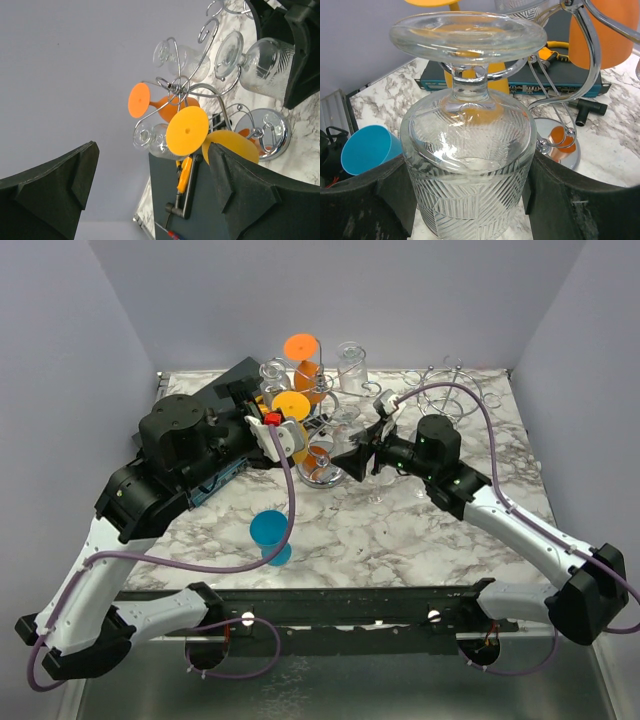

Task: Place the wine glass upside down on the wine glass rack
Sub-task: Turn the wine glass upside down at the wine rack.

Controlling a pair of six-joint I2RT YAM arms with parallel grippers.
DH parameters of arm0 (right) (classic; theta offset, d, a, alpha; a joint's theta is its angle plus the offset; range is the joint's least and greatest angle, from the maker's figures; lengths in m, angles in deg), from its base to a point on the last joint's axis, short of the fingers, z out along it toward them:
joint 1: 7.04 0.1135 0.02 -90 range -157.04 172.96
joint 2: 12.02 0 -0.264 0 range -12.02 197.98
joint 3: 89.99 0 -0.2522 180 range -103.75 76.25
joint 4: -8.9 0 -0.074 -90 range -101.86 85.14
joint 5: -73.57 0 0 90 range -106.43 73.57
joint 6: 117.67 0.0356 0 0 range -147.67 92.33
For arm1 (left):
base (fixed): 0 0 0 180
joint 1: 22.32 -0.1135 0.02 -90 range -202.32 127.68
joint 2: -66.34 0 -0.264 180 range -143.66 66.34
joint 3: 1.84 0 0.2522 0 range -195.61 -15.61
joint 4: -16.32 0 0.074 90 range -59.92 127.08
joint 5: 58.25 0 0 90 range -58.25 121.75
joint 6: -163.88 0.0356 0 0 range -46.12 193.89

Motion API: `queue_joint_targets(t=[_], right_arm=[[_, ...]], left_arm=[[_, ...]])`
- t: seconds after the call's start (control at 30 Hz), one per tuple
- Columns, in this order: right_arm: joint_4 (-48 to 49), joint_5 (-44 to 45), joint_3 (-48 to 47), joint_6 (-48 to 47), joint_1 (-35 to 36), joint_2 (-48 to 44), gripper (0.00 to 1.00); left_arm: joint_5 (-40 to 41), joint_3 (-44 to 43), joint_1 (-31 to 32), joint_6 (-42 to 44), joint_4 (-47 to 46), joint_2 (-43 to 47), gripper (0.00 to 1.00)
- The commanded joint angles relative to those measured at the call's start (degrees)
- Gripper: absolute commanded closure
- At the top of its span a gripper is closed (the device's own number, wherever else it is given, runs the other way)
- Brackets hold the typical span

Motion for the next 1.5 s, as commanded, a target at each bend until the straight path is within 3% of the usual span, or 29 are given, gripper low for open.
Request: queue_joint_targets(t=[0.0, 0.57, 1.47], right_arm=[[2.45, 0.48, -2.55, -0.78, -0.81, 0.51, 0.58], [2.84, -1.33, -4.19, -1.52, -3.38, 3.85, 0.6], [11.46, -9.01, -5.65, 0.32, -3.38, 10.18, 0.61]], left_arm=[[4.14, 0.29, 0.34, -1.4, 4.64, 2.05, 0.01], [4.66, -0.04, 0.35, -2.69, 6.4, 1.72, 0.01], [4.48, 0.77, 0.31, -1.84, 6.39, -0.59, 0.01]])
